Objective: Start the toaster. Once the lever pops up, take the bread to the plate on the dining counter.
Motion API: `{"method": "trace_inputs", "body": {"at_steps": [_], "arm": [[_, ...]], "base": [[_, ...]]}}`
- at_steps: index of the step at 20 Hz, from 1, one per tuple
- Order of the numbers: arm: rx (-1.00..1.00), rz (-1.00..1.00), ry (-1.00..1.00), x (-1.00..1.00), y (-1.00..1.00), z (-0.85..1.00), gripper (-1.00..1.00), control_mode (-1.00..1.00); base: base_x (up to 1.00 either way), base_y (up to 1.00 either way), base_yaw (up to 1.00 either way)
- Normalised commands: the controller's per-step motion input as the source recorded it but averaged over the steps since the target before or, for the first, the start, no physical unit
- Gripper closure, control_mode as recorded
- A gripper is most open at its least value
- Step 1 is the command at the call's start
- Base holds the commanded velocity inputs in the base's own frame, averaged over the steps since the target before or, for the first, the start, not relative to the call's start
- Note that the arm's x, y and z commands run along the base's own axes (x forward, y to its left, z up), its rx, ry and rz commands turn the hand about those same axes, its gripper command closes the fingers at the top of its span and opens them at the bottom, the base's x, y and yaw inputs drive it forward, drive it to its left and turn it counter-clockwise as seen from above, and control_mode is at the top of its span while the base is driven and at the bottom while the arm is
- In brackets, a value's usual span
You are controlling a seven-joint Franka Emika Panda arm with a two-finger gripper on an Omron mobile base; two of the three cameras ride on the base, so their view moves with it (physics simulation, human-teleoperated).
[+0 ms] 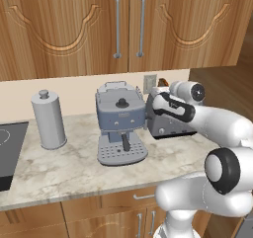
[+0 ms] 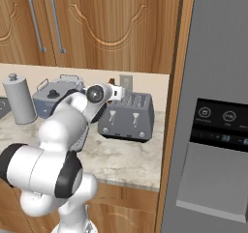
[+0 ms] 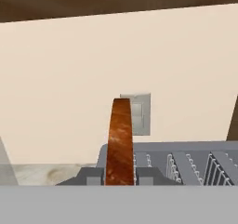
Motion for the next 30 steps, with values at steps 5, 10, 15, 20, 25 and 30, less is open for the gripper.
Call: {"method": "trace_inputs", "body": {"at_steps": [5, 10, 15, 20, 25, 30], "arm": [[0.0, 0.0, 0.0, -0.31, 0.0, 0.34, 1.0, -1.0], [-0.01, 0.0, 0.0, -0.44, 0.0, 0.47, 1.0, -1.0], [0.0, 0.0, 0.09, -0.5, 0.0, 0.36, 1.0, -1.0], [-0.04, 0.0, 0.17, -0.65, 0.0, 0.07, 1.0, -1.0], [-0.02, 0.0, 0.19, -0.59, 0.02, 0.13, 1.0, -1.0], [-0.04, 0.0, 0.21, -0.51, 0.17, 0.21, 1.0, -1.0]], "base": [[0.0, 0.0, 0.0], [0.0, 0.0, 0.0], [0.0, 0.0, 0.0], [0.0, 0.0, 0.0], [0.0, 0.0, 0.0], [0.0, 0.0, 0.0]]}}
